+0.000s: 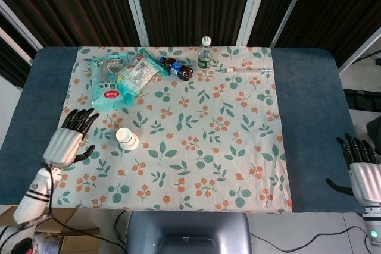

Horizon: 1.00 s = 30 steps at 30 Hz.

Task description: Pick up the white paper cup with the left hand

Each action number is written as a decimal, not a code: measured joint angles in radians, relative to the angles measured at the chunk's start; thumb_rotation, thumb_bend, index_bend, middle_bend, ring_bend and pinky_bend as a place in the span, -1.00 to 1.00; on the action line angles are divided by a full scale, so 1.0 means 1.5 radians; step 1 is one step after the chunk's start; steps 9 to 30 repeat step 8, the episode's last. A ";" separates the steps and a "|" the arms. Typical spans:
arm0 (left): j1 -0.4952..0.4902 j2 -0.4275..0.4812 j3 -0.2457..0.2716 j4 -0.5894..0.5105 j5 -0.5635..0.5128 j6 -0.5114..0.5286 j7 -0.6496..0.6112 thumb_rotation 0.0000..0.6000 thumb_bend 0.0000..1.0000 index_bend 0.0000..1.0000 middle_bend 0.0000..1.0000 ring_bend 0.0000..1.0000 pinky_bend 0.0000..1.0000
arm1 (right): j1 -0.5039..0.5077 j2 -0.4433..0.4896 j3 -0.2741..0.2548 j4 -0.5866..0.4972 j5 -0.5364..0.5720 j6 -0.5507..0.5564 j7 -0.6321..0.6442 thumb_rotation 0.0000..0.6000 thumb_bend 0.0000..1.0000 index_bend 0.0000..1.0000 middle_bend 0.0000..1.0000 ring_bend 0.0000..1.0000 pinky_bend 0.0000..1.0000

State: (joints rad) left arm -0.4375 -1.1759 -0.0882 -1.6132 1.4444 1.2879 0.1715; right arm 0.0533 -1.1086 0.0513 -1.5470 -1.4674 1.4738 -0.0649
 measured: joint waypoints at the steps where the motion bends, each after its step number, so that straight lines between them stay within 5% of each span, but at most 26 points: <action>1: 0.023 0.015 0.008 -0.028 0.004 0.032 0.034 1.00 -0.35 -1.00 -1.00 -1.00 -1.00 | -0.002 0.000 -0.002 0.000 -0.002 0.002 -0.002 0.97 -0.98 -1.00 -1.00 -1.00 -1.00; 4: 0.105 0.046 0.035 -0.083 0.012 0.127 0.104 1.00 -0.35 -1.00 -1.00 -1.00 -1.00 | -0.008 -0.001 -0.005 -0.004 -0.005 0.011 -0.007 0.98 -0.98 -1.00 -1.00 -1.00 -1.00; 8: 0.167 0.053 0.062 -0.061 0.019 0.180 0.095 1.00 -0.35 -1.00 -1.00 -1.00 -1.00 | -0.018 -0.002 -0.008 -0.014 -0.008 0.023 -0.012 0.98 -0.98 -1.00 -1.00 -1.00 -1.00; 30: 0.167 0.053 0.062 -0.061 0.019 0.180 0.095 1.00 -0.35 -1.00 -1.00 -1.00 -1.00 | -0.018 -0.002 -0.008 -0.014 -0.008 0.023 -0.012 0.98 -0.98 -1.00 -1.00 -1.00 -1.00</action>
